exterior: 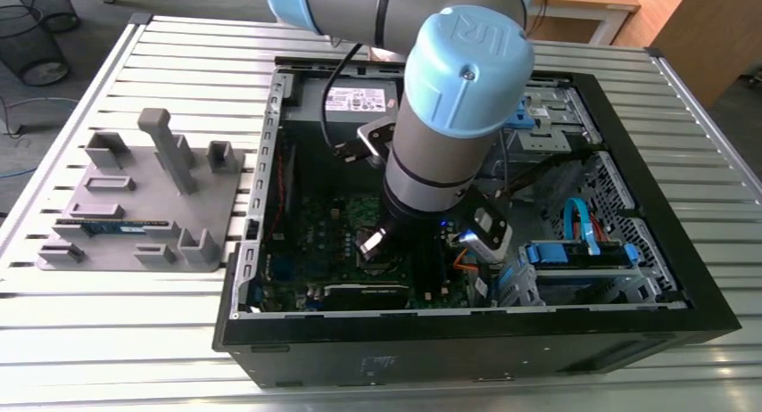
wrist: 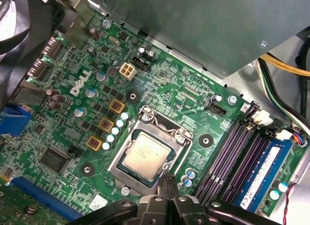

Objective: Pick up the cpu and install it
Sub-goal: 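Install the first cpu locking lever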

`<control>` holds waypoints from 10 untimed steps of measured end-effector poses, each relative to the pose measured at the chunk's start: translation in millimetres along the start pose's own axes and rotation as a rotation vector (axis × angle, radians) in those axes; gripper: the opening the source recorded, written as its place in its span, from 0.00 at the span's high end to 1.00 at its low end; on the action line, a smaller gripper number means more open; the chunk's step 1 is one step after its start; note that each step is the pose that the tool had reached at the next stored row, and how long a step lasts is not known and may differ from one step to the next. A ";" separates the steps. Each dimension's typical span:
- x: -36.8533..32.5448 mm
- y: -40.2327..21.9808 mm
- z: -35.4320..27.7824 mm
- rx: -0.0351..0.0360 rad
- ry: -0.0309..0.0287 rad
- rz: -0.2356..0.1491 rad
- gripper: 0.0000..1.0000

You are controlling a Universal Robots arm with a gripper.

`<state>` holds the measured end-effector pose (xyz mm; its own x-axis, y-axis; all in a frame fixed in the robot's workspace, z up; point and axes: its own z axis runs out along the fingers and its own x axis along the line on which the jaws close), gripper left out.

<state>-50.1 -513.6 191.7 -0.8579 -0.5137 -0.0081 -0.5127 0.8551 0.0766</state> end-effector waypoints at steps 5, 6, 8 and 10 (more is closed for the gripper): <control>-0.3 -0.2 1.1 0.0023 -0.0008 0.000 0.89; -0.7 -0.4 1.2 0.0027 -0.0008 0.000 0.89; -1.5 -1.0 1.6 0.0033 -0.0007 0.000 0.89; -2.4 -1.6 2.0 0.0035 -0.0009 0.000 0.89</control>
<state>-47.3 -513.6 189.6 -0.8580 -0.5135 -0.0090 -0.5127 0.8554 0.0731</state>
